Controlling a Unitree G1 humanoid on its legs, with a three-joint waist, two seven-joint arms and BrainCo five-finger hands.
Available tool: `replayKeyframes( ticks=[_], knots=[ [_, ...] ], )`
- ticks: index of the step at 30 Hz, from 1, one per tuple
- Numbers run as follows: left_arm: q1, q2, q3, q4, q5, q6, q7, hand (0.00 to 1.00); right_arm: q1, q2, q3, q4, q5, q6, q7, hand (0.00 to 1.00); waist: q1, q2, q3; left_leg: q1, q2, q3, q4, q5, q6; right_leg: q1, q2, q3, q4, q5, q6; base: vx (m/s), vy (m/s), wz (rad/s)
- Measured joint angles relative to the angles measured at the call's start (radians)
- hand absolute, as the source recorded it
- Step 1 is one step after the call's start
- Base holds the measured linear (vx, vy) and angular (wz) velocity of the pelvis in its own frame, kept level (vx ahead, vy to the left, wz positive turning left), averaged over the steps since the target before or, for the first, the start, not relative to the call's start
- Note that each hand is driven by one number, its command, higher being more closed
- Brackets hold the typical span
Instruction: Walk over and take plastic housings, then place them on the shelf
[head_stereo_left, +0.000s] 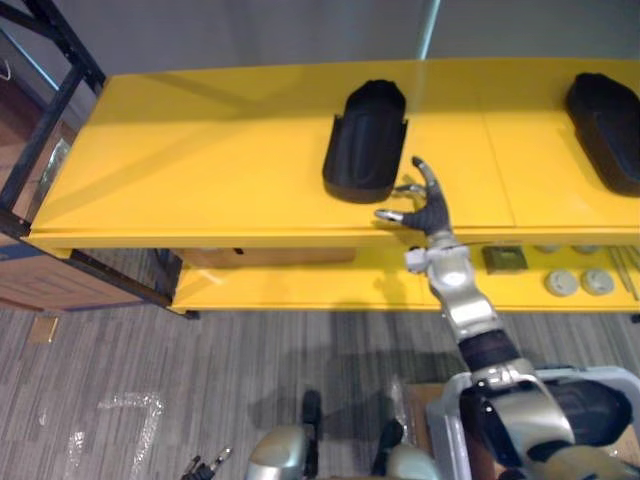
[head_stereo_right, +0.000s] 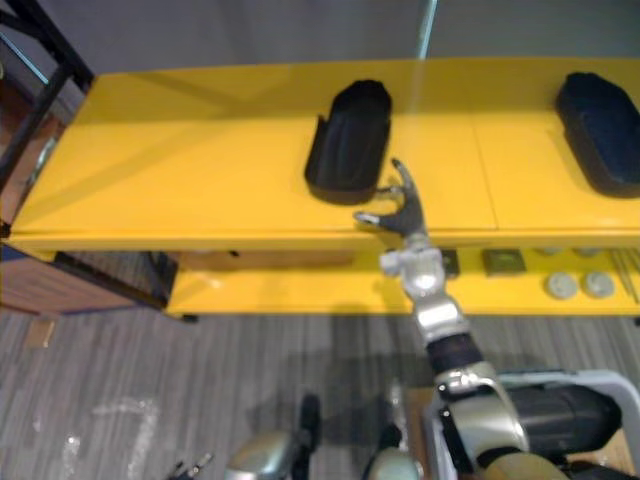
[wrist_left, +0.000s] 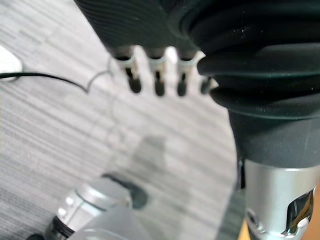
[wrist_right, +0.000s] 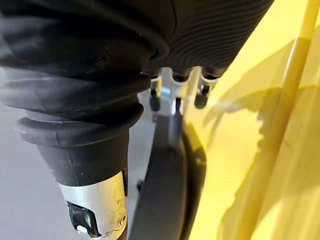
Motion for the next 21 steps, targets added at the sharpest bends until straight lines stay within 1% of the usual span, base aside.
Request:
replayKeyframes(
  ticks=[3, 6, 7, 9, 10, 12, 14, 15, 16, 17, 18, 19, 21],
  knots=[
    [0.0, 0.0, -0.001, 0.0, -0.001, -0.006, 0.004, 0.0, 0.0, 0.004, 0.0, 0.0, 0.0, -0.029, -0.022, 0.0, 0.0, 0.0, 0.0, 0.0, 0.0, 0.004, 0.001, 0.0, 0.0, -0.002, 0.0, 0.001, 0.0, 0.0, 0.0, 0.0, 0.002, -0.03],
    [0.0, -0.001, -0.002, 0.0, -0.001, -0.008, 0.004, 0.0, 0.0, 0.008, 0.0, 0.0, -0.006, -0.035, -0.016, 0.0, 0.0, 0.004, 0.002, 0.0, 0.0, 0.004, 0.001, 0.0, 0.0, -0.002, -0.001, 0.001, 0.001, 0.0, 0.0, 0.0, 0.0, 0.0],
    [0.0, -0.001, -0.002, 0.0, -0.001, -0.008, 0.004, 0.0, 0.0, 0.009, 0.0, 0.0, -0.021, -0.035, -0.019, 0.0, 0.0, 0.006, 0.003, 0.0, 0.0, 0.005, 0.001, 0.0, 0.0, -0.002, -0.001, 0.002, 0.001, 0.0, 0.0, 0.0, 0.0, 0.0],
    [0.0, -0.001, -0.002, 0.0, -0.002, -0.008, 0.005, 0.0, 0.001, 0.01, 0.001, -0.01, -0.098, -0.035, -0.061, 0.0, -0.001, 0.014, 0.008, -0.001, 0.001, 0.007, 0.001, 0.0, 0.0, -0.005, -0.001, 0.004, 0.002, 0.0, 0.0, 0.0, 0.002, -0.02],
    [0.0, -0.001, -0.002, 0.001, -0.002, -0.008, 0.005, 0.0, 0.002, 0.009, 0.002, -0.022, -0.112, -0.035, -0.068, 0.0, -0.001, 0.016, 0.008, -0.002, 0.001, 0.008, 0.001, 0.0, 0.0, -0.007, 0.0, 0.005, 0.003, 0.0, 0.0, 0.01, 0.0, -0.06],
    [0.0, -0.001, -0.003, 0.002, -0.002, -0.008, 0.009, 0.0, 0.017, 0.008, 0.003, -0.116, -0.152, -0.04, -0.089, 0.0, -0.003, 0.017, 0.009, -0.008, 0.003, 0.01, 0.001, 0.0, 0.0, -0.014, 0.002, 0.012, 0.002, 0.001, -0.002, 0.02, -0.005, -0.05],
    [0.0, 0.0, -0.025, 0.005, -0.002, -0.009, 0.018, 0.0, 0.043, 0.006, 0.024, -0.283, -0.187, -0.087, -0.105, 0.0, -0.005, 0.017, 0.009, -0.008, 0.006, 0.015, 0.001, -0.001, 0.0, -0.015, 0.006, 0.02, 0.0, 0.002, -0.003, 0.03, -0.012, -0.05],
    [0.0, -0.001, -0.032, 0.007, -0.002, -0.009, 0.019, 0.0, 0.045, 0.005, 0.036, -0.318, -0.187, -0.107, -0.104, 0.0, -0.006, 0.017, 0.009, -0.008, 0.007, 0.018, 0.001, -0.001, 0.0, -0.016, 0.007, 0.022, -0.001, 0.002, -0.004, 0.03, -0.016, -0.09],
    [-0.003, -0.001, -0.039, 0.015, -0.002, -0.01, 0.019, 0.0, 0.047, 0.004, 0.071, -0.382, -0.175, -0.139, -0.092, 0.0, -0.011, 0.016, 0.009, -0.008, 0.01, 0.022, 0.001, -0.001, 0.001, -0.016, 0.01, 0.025, -0.003, 0.003, -0.005, 0.02, -0.021, -0.09],
    [-0.006, -0.001, -0.04, 0.024, -0.002, -0.01, 0.019, 0.0, 0.047, 0.007, 0.112, -0.428, -0.143, -0.163, -0.06, 0.0, -0.016, 0.015, 0.008, -0.006, 0.013, 0.026, 0.002, -0.002, 0.002, -0.016, 0.013, 0.027, -0.004, 0.003, -0.007, 0.02, -0.025, -0.09],
    [-0.007, -0.001, -0.04, 0.028, -0.002, -0.01, 0.019, 0.0, 0.047, 0.009, 0.133, -0.443, -0.112, -0.169, -0.037, 0.0, -0.017, 0.015, 0.008, -0.005, 0.015, 0.029, 0.002, -0.003, 0.002, -0.016, 0.014, 0.028, -0.004, 0.002, -0.008, 0.01, -0.031, -0.11],
    [-0.01, -0.001, -0.04, 0.038, -0.002, -0.011, 0.019, 0.0, 0.047, 0.017, 0.168, -0.446, -0.067, -0.18, 0.003, 0.0, -0.017, 0.014, 0.008, -0.002, 0.018, 0.032, 0.002, -0.003, 0.002, -0.015, 0.017, 0.031, -0.004, 0.002, -0.01, 0.0, -0.035, -0.08],
    [-0.012, -0.002, -0.04, 0.042, -0.002, -0.017, 0.019, 0.0, 0.049, 0.035, 0.21, -0.437, -0.026, -0.175, 0.057, 0.0, -0.018, 0.014, 0.008, -0.002, 0.022, 0.032, 0.002, -0.003, 0.002, -0.015, 0.021, 0.031, -0.004, 0.001, -0.014, -0.01, -0.033, -0.03]
  ],
)
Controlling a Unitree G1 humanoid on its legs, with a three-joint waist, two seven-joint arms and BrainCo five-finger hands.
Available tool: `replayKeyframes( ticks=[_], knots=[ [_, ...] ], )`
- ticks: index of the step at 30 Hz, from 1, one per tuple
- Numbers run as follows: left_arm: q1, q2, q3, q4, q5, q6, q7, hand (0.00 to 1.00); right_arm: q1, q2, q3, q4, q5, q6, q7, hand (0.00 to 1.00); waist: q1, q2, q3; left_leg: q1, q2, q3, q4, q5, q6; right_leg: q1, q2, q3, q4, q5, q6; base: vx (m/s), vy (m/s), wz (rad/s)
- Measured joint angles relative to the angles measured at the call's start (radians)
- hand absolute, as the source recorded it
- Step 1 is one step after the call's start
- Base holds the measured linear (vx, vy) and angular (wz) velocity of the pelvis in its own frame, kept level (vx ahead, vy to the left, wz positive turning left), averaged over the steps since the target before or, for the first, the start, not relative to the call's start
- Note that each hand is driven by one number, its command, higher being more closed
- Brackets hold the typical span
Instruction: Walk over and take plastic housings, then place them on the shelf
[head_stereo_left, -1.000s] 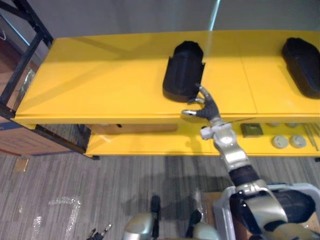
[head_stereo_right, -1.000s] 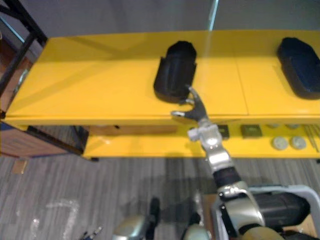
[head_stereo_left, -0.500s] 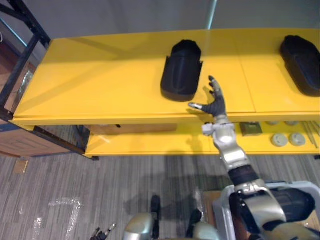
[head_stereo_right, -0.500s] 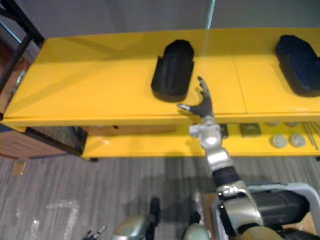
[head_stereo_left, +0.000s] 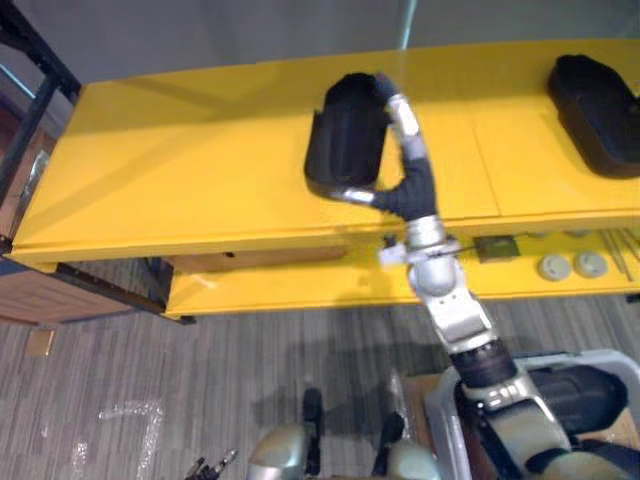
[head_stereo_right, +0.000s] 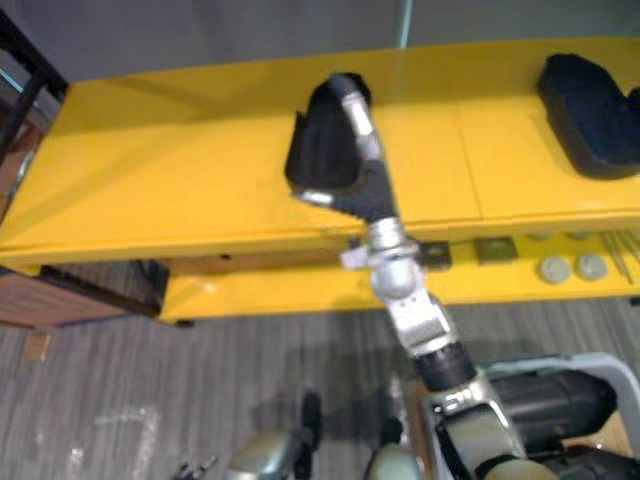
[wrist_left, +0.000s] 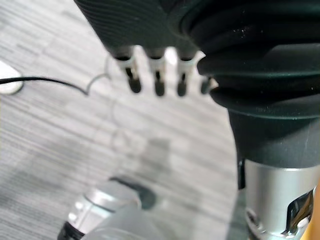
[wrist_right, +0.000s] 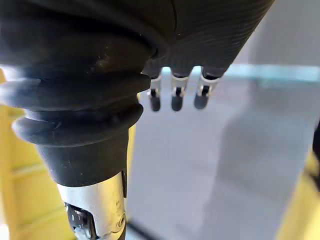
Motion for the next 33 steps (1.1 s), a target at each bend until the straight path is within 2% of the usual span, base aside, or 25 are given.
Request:
replayKeyframes(
  ticks=[1, 5, 9, 13, 19, 22, 26, 29, 33],
  knots=[
    [0.0, 0.0, 0.0, 0.002, 0.0, -0.003, 0.0, 0.0, 0.0, 0.004, 0.021, 0.006, 0.019, 0.001, 0.017, 0.0, 0.0, 0.0, 0.0, 0.0, 0.001, 0.0, 0.0, 0.0, 0.0, 0.0, 0.001, 0.0, 0.0, 0.0, -0.001, 0.0, 0.0, 0.0],
    [0.0, 0.0, -0.002, 0.02, -0.002, -0.027, 0.002, 0.0, -0.001, 0.089, 0.073, 0.094, 0.097, 0.051, 0.065, 0.0, 0.004, -0.011, -0.009, -0.001, 0.005, -0.006, -0.001, 0.0, 0.0, 0.003, 0.007, -0.006, -0.004, 0.0, -0.004, 0.0, -0.009, 0.02],
    [0.0, -0.005, -0.032, 0.026, -0.007, -0.026, 0.01, 0.0, -0.005, 0.13, 0.107, 0.216, 0.102, 0.113, 0.082, 0.0, 0.02, -0.028, -0.037, -0.013, 0.004, -0.027, 0.001, 0.001, 0.0, 0.005, 0.009, -0.023, -0.012, 0.0, -0.004, 0.01, -0.018, 0.13],
    [0.0, -0.011, -0.035, 0.025, -0.008, -0.023, 0.01, 0.0, -0.017, 0.163, 0.119, 0.284, 0.096, 0.131, 0.074, 0.0, 0.024, -0.032, -0.042, -0.016, -0.001, -0.057, 0.008, 0.002, -0.002, 0.024, 0.009, -0.051, -0.022, 0.0, -0.004, 0.01, -0.013, 0.21],
    [0.001, -0.019, -0.039, 0.026, -0.008, -0.023, 0.011, 0.0, -0.095, 0.195, 0.118, 0.368, 0.072, 0.162, -0.024, 0.0, 0.053, -0.032, -0.043, -0.027, -0.003, -0.093, 0.017, 0.004, -0.005, 0.039, 0.01, -0.092, -0.025, -0.003, -0.009, -0.02, -0.015, 0.19],
    [0.001, -0.019, -0.038, 0.025, -0.009, -0.025, 0.011, 0.0, -0.131, 0.222, 0.103, 0.447, 0.053, 0.191, -0.11, 0.0, 0.072, -0.031, -0.043, -0.039, -0.005, -0.117, 0.019, 0.009, -0.011, 0.039, 0.011, -0.119, -0.022, -0.006, -0.012, -0.03, -0.007, 0.24],
    [0.004, -0.028, -0.036, 0.024, -0.009, -0.025, 0.011, 0.0, -0.161, 0.25, 0.084, 0.519, 0.044, 0.197, -0.205, 0.0, 0.084, -0.029, -0.041, -0.051, -0.01, -0.143, 0.043, 0.01, -0.013, 0.045, 0.005, -0.147, 0.0, -0.023, -0.017, -0.01, -0.003, 0.22],
    [0.004, -0.04, -0.039, 0.017, -0.009, -0.024, 0.01, 0.0, -0.184, 0.261, 0.051, 0.531, 0.045, 0.199, -0.244, 0.0, 0.1, -0.005, -0.033, -0.053, -0.01, -0.15, 0.054, 0.009, -0.013, 0.037, 0.0, -0.149, 0.033, -0.038, -0.019, -0.04, 0.001, 0.06],
    [0.004, -0.045, -0.041, 0.019, -0.017, -0.024, 0.007, 0.0, -0.213, 0.262, 0.043, 0.57, 0.045, 0.231, -0.279, 0.0, 0.101, 0.027, -0.016, -0.059, -0.01, -0.161, 0.077, 0.005, -0.013, 0.026, -0.01, -0.152, 0.082, -0.064, -0.023, -0.07, 0.0, 0.05]
  ],
)
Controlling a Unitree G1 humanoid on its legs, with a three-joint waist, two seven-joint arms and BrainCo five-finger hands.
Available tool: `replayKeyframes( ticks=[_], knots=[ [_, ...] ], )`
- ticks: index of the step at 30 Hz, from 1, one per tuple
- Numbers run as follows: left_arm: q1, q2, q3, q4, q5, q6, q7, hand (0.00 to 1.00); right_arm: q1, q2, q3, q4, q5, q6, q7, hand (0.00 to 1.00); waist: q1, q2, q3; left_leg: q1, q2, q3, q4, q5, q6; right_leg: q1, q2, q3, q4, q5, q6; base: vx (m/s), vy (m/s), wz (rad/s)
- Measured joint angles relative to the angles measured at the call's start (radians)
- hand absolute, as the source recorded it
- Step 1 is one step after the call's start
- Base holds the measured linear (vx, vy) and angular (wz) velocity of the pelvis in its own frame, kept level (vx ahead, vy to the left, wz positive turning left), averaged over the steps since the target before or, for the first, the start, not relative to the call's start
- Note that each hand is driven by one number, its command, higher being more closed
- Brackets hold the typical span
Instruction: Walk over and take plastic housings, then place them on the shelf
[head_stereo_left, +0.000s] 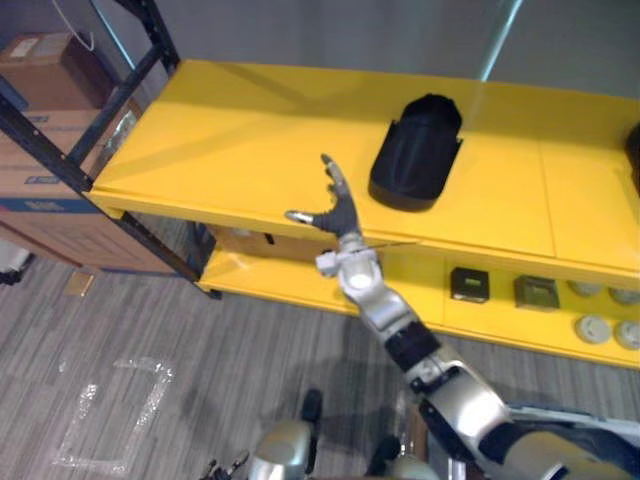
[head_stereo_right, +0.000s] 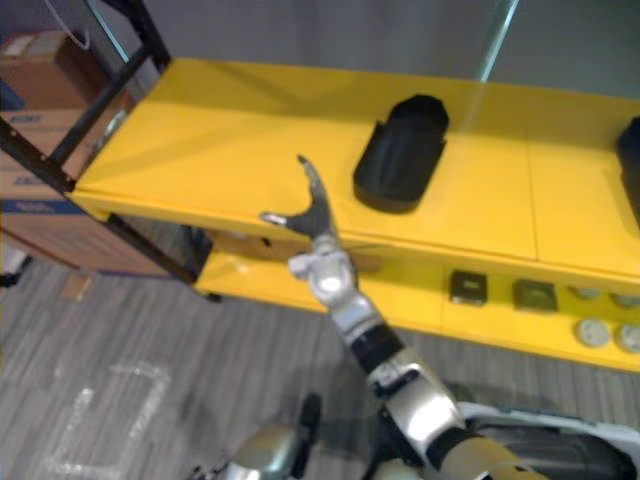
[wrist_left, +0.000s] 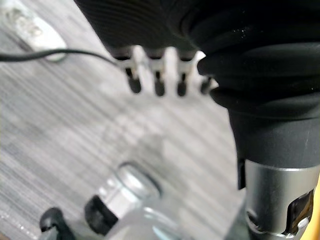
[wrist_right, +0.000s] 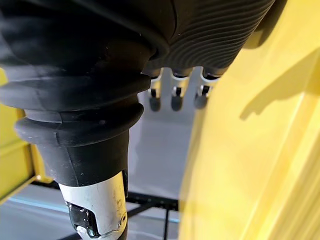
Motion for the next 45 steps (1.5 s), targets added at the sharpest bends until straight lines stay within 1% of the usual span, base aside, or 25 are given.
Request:
replayKeyframes(
  ticks=[2, 4, 7, 9, 12, 17, 19, 22, 26, 29, 31, 32, 34, 36, 37, 38, 40, 42, 43, 44, 45],
  knots=[
    [-0.001, 0.0, -0.006, -0.001, -0.001, -0.001, -0.003, 0.0, -0.013, 0.005, -0.011, 0.022, 0.0, 0.01, -0.023, 0.0, -0.001, 0.013, 0.007, -0.031, 0.003, -0.001, 0.016, -0.001, -0.002, -0.043, -0.007, 0.0, 0.037, -0.02, -0.01, -0.08, -0.002, 0.01],
    [0.001, 0.0, -0.022, 0.0, -0.002, -0.002, -0.008, 0.0, -0.015, 0.004, -0.032, 0.031, 0.001, 0.026, -0.052, 0.0, 0.0, 0.023, 0.018, -0.033, 0.005, -0.001, 0.017, 0.001, -0.004, -0.051, -0.011, 0.0, 0.055, -0.028, -0.011, -0.04, -0.017, 0.0],
    [0.008, -0.001, -0.036, -0.004, -0.016, -0.008, -0.009, 0.0, -0.027, 0.002, -0.07, 0.062, 0.001, 0.042, -0.12, 0.0, 0.0, 0.034, 0.032, -0.036, 0.003, -0.001, 0.032, 0.0, -0.004, -0.064, -0.022, 0.002, 0.095, -0.043, -0.008, 0.0, 0.0, 0.0],
    [0.008, -0.001, -0.045, -0.017, -0.033, -0.014, -0.009, 0.0, -0.044, -0.005, -0.11, 0.066, 0.001, 0.042, -0.163, 0.0, -0.002, 0.041, 0.044, -0.053, 0.004, -0.001, 0.044, 0.0, -0.004, -0.087, -0.029, 0.003, 0.127, -0.058, -0.011, -0.01, -0.016, 0.01],
    [0.007, 0.0, -0.076, -0.023, -0.04, -0.016, -0.009, 0.0, -0.075, -0.031, -0.144, 0.103, 0.001, 0.041, -0.181, 0.0, -0.002, 0.051, 0.052, -0.061, 0.004, 0.0, 0.048, 0.0, -0.004, -0.105, -0.035, 0.006, 0.155, -0.067, -0.013, 0.0, 0.0, 0.0],
    [0.007, -0.001, -0.083, -0.033, -0.041, -0.018, -0.008, 0.0, -0.116, -0.063, -0.175, 0.144, 0.001, 0.041, -0.183, 0.0, -0.002, 0.056, 0.057, -0.064, -0.001, 0.001, 0.059, -0.001, -0.006, -0.126, -0.053, 0.009, 0.21, -0.099, -0.018, 0.0, 0.0, 0.0],
    [0.006, 0.002, -0.117, -0.038, -0.042, -0.019, -0.008, 0.0, -0.127, -0.076, -0.179, 0.146, 0.003, 0.041, -0.186, 0.0, -0.003, 0.061, 0.068, -0.063, -0.002, 0.001, 0.064, -0.003, -0.009, -0.13, -0.058, 0.011, 0.228, -0.11, -0.02, 0.0, 0.0, 0.0],
    [0.002, 0.0, -0.155, -0.043, -0.042, -0.019, -0.009, 0.0, -0.154, -0.105, -0.2, 0.146, 0.004, 0.041, -0.214, 0.0, -0.004, 0.079, 0.092, -0.062, -0.003, 0.001, 0.072, -0.003, -0.009, -0.137, -0.066, 0.013, 0.253, -0.125, -0.022, 0.0, 0.0, 0.0],
    [0.001, 0.0, -0.156, -0.039, -0.042, -0.019, -0.008, 0.0, -0.162, -0.116, -0.214, 0.147, 0.002, 0.035, -0.265, 0.0, -0.005, 0.08, 0.095, -0.064, -0.002, 0.007, 0.073, -0.004, -0.009, -0.148, -0.067, 0.023, 0.267, -0.132, -0.025, 0.02, 0.0, -0.06],
    [0.001, 0.0, -0.159, -0.039, -0.042, -0.019, -0.008, 0.0, -0.162, -0.121, -0.221, 0.147, -0.001, 0.03, -0.269, 0.0, -0.005, 0.08, 0.095, -0.064, -0.001, 0.017, 0.076, -0.006, -0.009, -0.15, -0.067, 0.029, 0.268, -0.132, -0.025, 0.03, 0.012, -0.05],
    [0.001, 0.0, -0.159, -0.039, -0.042, -0.021, -0.008, 0.0, -0.162, -0.121, -0.225, 0.147, -0.001, 0.024, -0.259, 0.0, -0.006, 0.079, 0.096, -0.063, 0.0, 0.024, 0.078, -0.01, -0.009, -0.15, -0.067, 0.032, 0.268, -0.132, -0.025, 0.03, 0.024, -0.07],
    [0.001, 0.0, -0.159, -0.039, -0.042, -0.021, -0.008, 0.0, -0.162, -0.121, -0.222, 0.146, -0.003, 0.017, -0.225, 0.0, -0.009, 0.077, 0.097, -0.063, 0.0, 0.025, 0.079, -0.012, -0.008, -0.15, -0.067, 0.034, 0.267, -0.132, -0.024, 0.03, 0.026, -0.04],
    [0.001, 0.0, -0.159, -0.039, -0.041, -0.021, -0.007, 0.0, -0.159, -0.12, -0.204, 0.14, -0.011, 0.002, -0.184, 0.0, -0.016, 0.07, 0.102, -0.062, 0.001, 0.026, 0.08, -0.012, -0.008, -0.149, -0.066, 0.035, 0.266, -0.132, -0.024, 0.0, 0.0, 0.0],
    [0.0, 0.0, -0.158, -0.039, -0.041, -0.02, -0.008, 0.0, -0.134, -0.116, -0.146, 0.085, -0.041, -0.002, -0.14, 0.0, -0.026, 0.061, 0.108, -0.061, 0.005, 0.028, 0.08, -0.015, -0.01, -0.145, -0.06, 0.036, 0.255, -0.128, -0.022, 0.02, 0.008, -0.02],
    [-0.001, 0.001, -0.157, -0.039, -0.041, -0.02, -0.007, 0.0, -0.125, -0.115, -0.133, 0.066, -0.042, -0.004, -0.135, 0.0, -0.026, 0.06, 0.108, -0.061, 0.006, 0.029, 0.081, -0.017, -0.01, -0.145, -0.058, 0.038, 0.252, -0.126, -0.021, 0.04, 0.016, -0.08],
    [-0.001, 0.001, -0.155, -0.039, -0.039, -0.021, -0.007, 0.0, -0.106, -0.112, -0.109, 0.025, -0.042, -0.012, -0.112, 0.0, -0.027, 0.06, 0.108, -0.061, 0.01, 0.032, 0.08, -0.017, -0.01, -0.143, -0.051, 0.041, 0.239, -0.12, -0.019, 0.04, 0.014, -0.13],
    [-0.002, 0.001, -0.154, -0.039, -0.039, -0.021, -0.007, 0.0, -0.072, -0.108, -0.073, -0.047, -0.042, -0.031, -0.071, 0.0, -0.027, 0.059, 0.109, -0.059, 0.021, 0.046, 0.08, -0.023, -0.012, -0.136, -0.033, 0.051, 0.213, -0.105, -0.022, 0.04, 0.009, -0.21],
    [-0.002, 0.002, -0.15, -0.038, -0.03, -0.021, -0.008, 0.0, -0.036, -0.095, -0.029, -0.129, -0.038, -0.068, 0.001, 0.0, -0.031, 0.056, 0.11, -0.044, 0.03, 0.059, 0.08, -0.032, -0.015, -0.121, -0.023, 0.065, 0.191, -0.096, -0.022, 0.04, 0.013, -0.23],
    [-0.003, 0.003, -0.148, -0.039, -0.028, -0.021, -0.008, 0.0, -0.026, -0.091, -0.02, -0.149, -0.037, -0.08, 0.022, 0.0, -0.034, 0.056, 0.11, -0.041, 0.032, 0.06, 0.08, -0.033, -0.015, -0.115, -0.02, 0.065, 0.183, -0.094, -0.021, 0.04, 0.008, -0.15],
    [-0.004, 0.005, -0.145, -0.039, -0.026, -0.023, -0.008, 0.0, -0.009, -0.088, -0.002, -0.188, -0.025, -0.097, 0.065, 0.0, -0.035, 0.053, 0.111, -0.031, 0.039, 0.067, 0.077, -0.037, -0.016, -0.101, -0.009, 0.069, 0.162, -0.083, -0.022, 0.03, 0.0, -0.13],
    [-0.005, 0.006, -0.144, -0.039, -0.026, -0.025, -0.008, 0.0, -0.002, -0.086, 0.01, -0.205, -0.009, -0.106, 0.089, 0.0, -0.035, 0.05, 0.112, -0.026, 0.043, 0.077, 0.077, -0.039, -0.016, -0.094, -0.002, 0.074, 0.15, -0.078, -0.023, 0.05, -0.003, -0.28]
  ],
)
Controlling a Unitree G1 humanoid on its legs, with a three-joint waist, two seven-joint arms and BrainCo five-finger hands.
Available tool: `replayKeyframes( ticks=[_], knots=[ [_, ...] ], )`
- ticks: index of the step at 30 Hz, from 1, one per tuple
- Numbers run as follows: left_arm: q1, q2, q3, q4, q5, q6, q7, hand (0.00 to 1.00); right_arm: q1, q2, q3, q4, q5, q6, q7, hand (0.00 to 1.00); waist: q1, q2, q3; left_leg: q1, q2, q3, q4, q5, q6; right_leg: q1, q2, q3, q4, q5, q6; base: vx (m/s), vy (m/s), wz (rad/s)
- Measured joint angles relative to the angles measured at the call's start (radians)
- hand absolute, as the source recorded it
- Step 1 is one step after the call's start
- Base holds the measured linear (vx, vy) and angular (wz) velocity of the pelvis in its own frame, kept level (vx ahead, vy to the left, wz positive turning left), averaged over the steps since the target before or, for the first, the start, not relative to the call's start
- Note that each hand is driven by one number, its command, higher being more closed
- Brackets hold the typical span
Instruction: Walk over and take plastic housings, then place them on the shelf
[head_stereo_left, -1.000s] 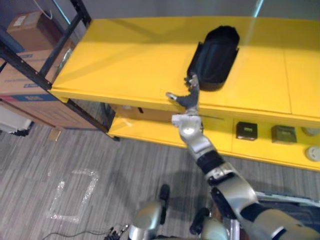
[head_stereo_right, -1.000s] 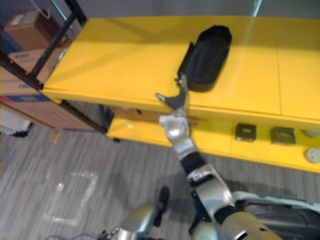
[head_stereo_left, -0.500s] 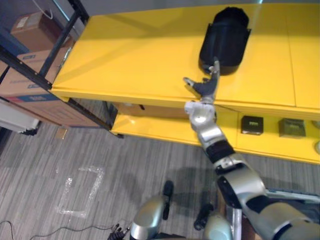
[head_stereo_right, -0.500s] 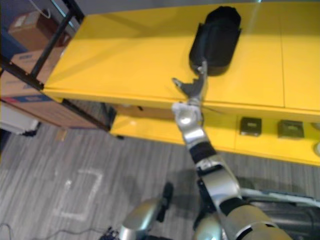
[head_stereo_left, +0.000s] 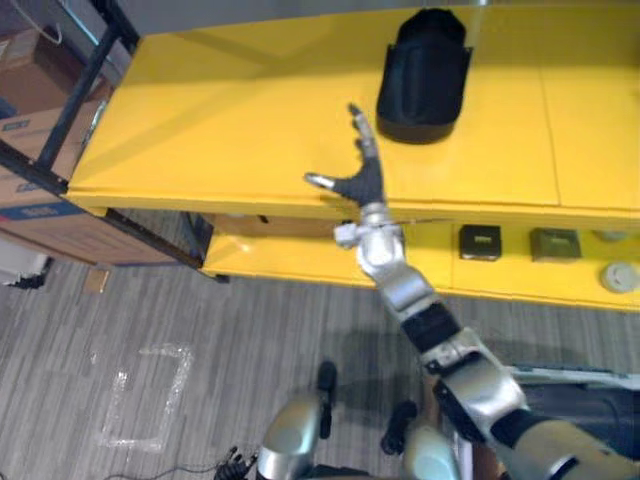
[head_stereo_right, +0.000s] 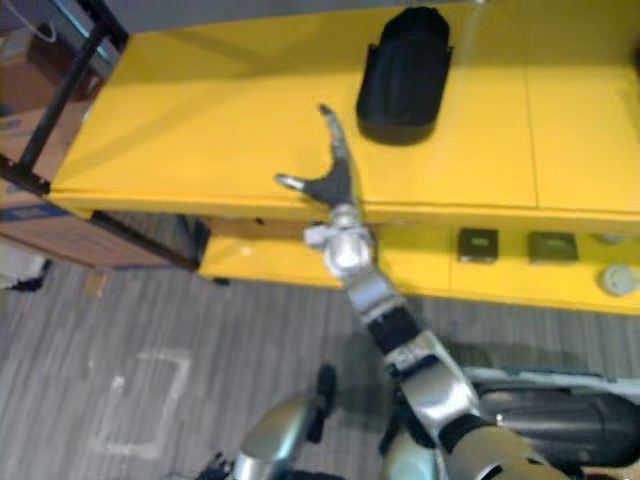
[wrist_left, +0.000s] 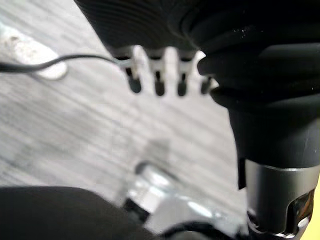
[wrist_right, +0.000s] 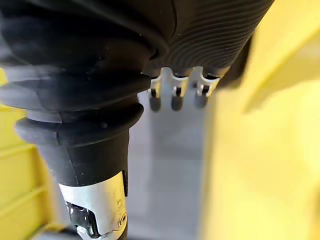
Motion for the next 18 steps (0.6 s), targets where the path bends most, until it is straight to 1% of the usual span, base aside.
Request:
replayKeyframes(
  ticks=[1, 3, 4, 5, 6, 7, 8, 10, 11, 12, 14, 15, 17, 18],
  knots=[
    [0.0, 0.007, 0.011, 0.001, 0.006, -0.004, 0.0, 0.0, 0.027, 0.004, 0.029, -0.065, 0.02, -0.012, 0.049, 0.0, -0.002, -0.019, -0.01, 0.0, 0.01, 0.01, -0.002, -0.002, -0.001, 0.001, 0.013, 0.012, -0.025, 0.011, -0.001, 0.04, -0.006, -0.25],
    [0.0, 0.013, 0.034, 0.009, 0.007, -0.005, -0.001, 0.0, 0.066, 0.006, 0.055, -0.15, 0.052, -0.024, 0.099, 0.0, -0.014, -0.043, -0.021, 0.0, 0.017, 0.021, -0.011, -0.004, -0.003, 0.005, 0.026, 0.017, -0.053, 0.025, -0.001, 0.06, -0.014, -0.18],
    [0.002, 0.024, 0.048, 0.022, 0.007, -0.006, 0.0, 0.0, 0.107, 0.006, 0.064, -0.228, 0.104, -0.023, 0.146, 0.0, -0.027, -0.068, -0.035, 0.005, 0.023, 0.03, -0.019, -0.004, -0.003, 0.019, 0.038, 0.024, -0.085, 0.042, 0.0, 0.08, -0.02, -0.15],
    [0.003, 0.03, 0.05, 0.023, 0.007, -0.006, 0.0, 0.0, 0.13, 0.003, 0.062, -0.261, 0.128, -0.022, 0.16, 0.0, -0.029, -0.079, -0.041, 0.014, 0.025, 0.036, -0.026, -0.004, -0.003, 0.03, 0.044, 0.027, -0.103, 0.051, 0.001, 0.1, -0.019, -0.28],
    [0.006, 0.042, 0.055, 0.024, 0.007, -0.006, 0.001, 0.0, 0.182, -0.008, 0.051, -0.323, 0.167, -0.022, 0.185, 0.0, -0.03, -0.105, -0.057, 0.034, 0.028, 0.054, -0.046, -0.004, -0.003, 0.044, 0.052, 0.043, -0.131, 0.063, 0.001, 0.07, -0.007, -0.29],
    [0.008, 0.046, 0.063, 0.024, 0.007, -0.006, 0.003, 0.0, 0.209, -0.015, 0.043, -0.352, 0.184, -0.021, 0.196, 0.0, -0.031, -0.117, -0.067, 0.04, 0.029, 0.063, -0.052, -0.004, -0.004, 0.051, 0.055, 0.048, -0.146, 0.069, 0.003, 0.08, -0.001, -0.33],
    [0.01, 0.052, 0.08, 0.028, 0.012, -0.008, 0.01, 0.0, 0.271, -0.034, 0.013, -0.404, 0.226, -0.019, 0.21, 0.0, -0.045, -0.144, -0.094, 0.05, 0.03, 0.075, -0.068, -0.005, -0.005, 0.062, 0.061, 0.057, -0.176, 0.081, 0.005, 0.08, 0.008, -0.28],
    [0.01, 0.069, 0.087, 0.03, 0.03, -0.01, 0.019, 0.0, 0.379, -0.057, -0.074, -0.486, 0.268, -0.02, 0.212, 0.0, -0.054, -0.172, -0.129, 0.069, 0.031, 0.1, -0.088, -0.006, -0.006, 0.073, 0.066, 0.079, -0.209, 0.098, 0.009, 0.09, 0.018, -0.35],
    [0.01, 0.071, 0.087, 0.027, 0.037, -0.01, 0.023, 0.0, 0.448, -0.078, -0.142, -0.527, 0.284, -0.025, 0.213, 0.0, -0.067, -0.187, -0.153, 0.075, 0.03, 0.119, -0.099, -0.007, -0.006, 0.07, 0.066, 0.096, -0.219, 0.105, 0.013, 0.08, 0.03, -0.46],
    [0.008, 0.075, 0.086, 0.024, 0.045, -0.009, 0.032, 0.0, 0.524, -0.098, -0.225, -0.566, 0.284, -0.028, 0.209, 0.0, -0.089, -0.196, -0.173, 0.089, 0.029, 0.138, -0.113, -0.007, -0.006, 0.071, 0.067, 0.113, -0.228, 0.112, 0.016, 0.06, 0.034, -0.42],
    [0.002, 0.076, 0.084, 0.022, 0.047, -0.002, 0.045, 0.0, 0.606, -0.114, -0.305, -0.595, 0.282, -0.045, 0.193, 0.0, -0.108, -0.197, -0.19, 0.105, 0.029, 0.161, -0.127, -0.009, -0.007, 0.073, 0.068, 0.134, -0.239, 0.121, 0.018, 0.04, 0.031, -0.45],
    [-0.005, 0.076, 0.081, 0.023, 0.054, 0.013, 0.053, 0.0, 0.697, -0.124, -0.381, -0.608, 0.281, -0.052, 0.167, 0.0, -0.117, -0.191, -0.214, 0.125, 0.029, 0.185, -0.146, -0.009, -0.007, 0.071, 0.068, 0.16, -0.242, 0.124, 0.021, 0.04, 0.034, -0.48],
    [-0.005, 0.075, 0.075, 0.025, 0.068, 0.023, 0.058, 0.0, 0.764, -0.125, -0.433, -0.607, 0.27, -0.052, 0.136, 0.0, -0.131, -0.185, -0.235, 0.14, 0.028, 0.2, -0.161, -0.009, -0.007, 0.07, 0.069, 0.179, -0.242, 0.124, 0.023, 0.04, 0.031, -0.4],
    [-0.007, 0.075, 0.069, 0.032, 0.074, 0.029, 0.058, 0.0, 0.836, -0.124, -0.496, -0.606, 0.251, -0.054, 0.095, 0.0, -0.152, -0.173, -0.258, 0.156, 0.026, 0.221, -0.178, -0.009, -0.007, 0.069, 0.07, 0.194, -0.244, 0.125, 0.024, 0.05, 0.032, -0.35]
  ],
)
